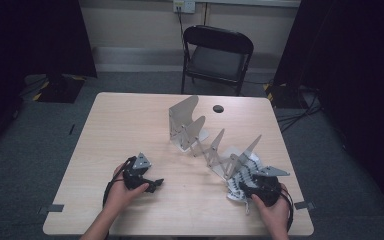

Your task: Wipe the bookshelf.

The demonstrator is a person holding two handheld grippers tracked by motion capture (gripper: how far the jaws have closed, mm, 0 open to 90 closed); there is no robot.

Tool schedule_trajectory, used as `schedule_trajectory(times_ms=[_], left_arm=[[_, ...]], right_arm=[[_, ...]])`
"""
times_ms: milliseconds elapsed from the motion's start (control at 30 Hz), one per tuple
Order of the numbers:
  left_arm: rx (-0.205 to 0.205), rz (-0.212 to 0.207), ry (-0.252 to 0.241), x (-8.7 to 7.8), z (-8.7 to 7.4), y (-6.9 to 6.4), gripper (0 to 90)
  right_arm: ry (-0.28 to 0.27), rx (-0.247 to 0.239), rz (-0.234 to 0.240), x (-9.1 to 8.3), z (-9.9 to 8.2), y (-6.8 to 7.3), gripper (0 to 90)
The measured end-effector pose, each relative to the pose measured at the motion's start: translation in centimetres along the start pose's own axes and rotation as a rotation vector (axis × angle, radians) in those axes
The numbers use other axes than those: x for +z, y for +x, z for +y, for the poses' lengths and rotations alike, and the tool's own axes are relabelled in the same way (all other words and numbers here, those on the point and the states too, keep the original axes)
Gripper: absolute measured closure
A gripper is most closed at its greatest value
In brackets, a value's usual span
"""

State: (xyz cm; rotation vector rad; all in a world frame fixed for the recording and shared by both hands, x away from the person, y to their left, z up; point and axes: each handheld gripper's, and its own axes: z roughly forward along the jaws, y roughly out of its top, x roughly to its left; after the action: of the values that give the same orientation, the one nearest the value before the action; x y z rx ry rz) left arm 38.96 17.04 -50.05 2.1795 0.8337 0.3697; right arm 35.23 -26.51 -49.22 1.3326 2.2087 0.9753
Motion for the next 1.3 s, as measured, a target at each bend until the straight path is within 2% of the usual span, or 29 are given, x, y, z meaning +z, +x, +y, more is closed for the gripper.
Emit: schedule_trajectory(times_ms=[100, 267, 367, 400, 733, 1100, 1300], left_arm=[[0.002, 0.0, 0.002, -0.05, -0.03, -0.01, 15.6], [0.001, 0.0, 0.002, -0.05, -0.03, -0.02, 15.6], [0.002, 0.0, 0.002, -0.05, -0.03, -0.01, 15.6], [-0.001, 0.001, 0.001, -0.04, -0.03, -0.03, 15.6], [0.001, 0.0, 0.002, -0.05, -0.03, -0.02, 15.6], [0.002, 0.0, 0.003, -0.06, -0.03, -0.01, 15.6], [0.001, 0.0, 0.002, -0.05, -0.03, -0.01, 15.6]], right_arm=[[-0.003, 0.009, -0.012, 0.0, 0.0, 0.07, 39.0], [-0.004, 0.03, -0.019, -0.1, 0.06, 0.06, 49.8], [-0.009, 0.037, -0.007, -0.17, 0.05, -0.04, 64.4], [-0.013, 0.04, 0.001, -0.17, 0.03, -0.07, 66.6], [0.009, 0.069, 0.024, -0.19, 0.33, -0.04, 77.4], [-0.003, 0.079, 0.028, -0.31, 0.15, -0.12, 80.3], [-0.001, 0.056, 0.012, -0.76, 0.2, -0.01, 80.9]])
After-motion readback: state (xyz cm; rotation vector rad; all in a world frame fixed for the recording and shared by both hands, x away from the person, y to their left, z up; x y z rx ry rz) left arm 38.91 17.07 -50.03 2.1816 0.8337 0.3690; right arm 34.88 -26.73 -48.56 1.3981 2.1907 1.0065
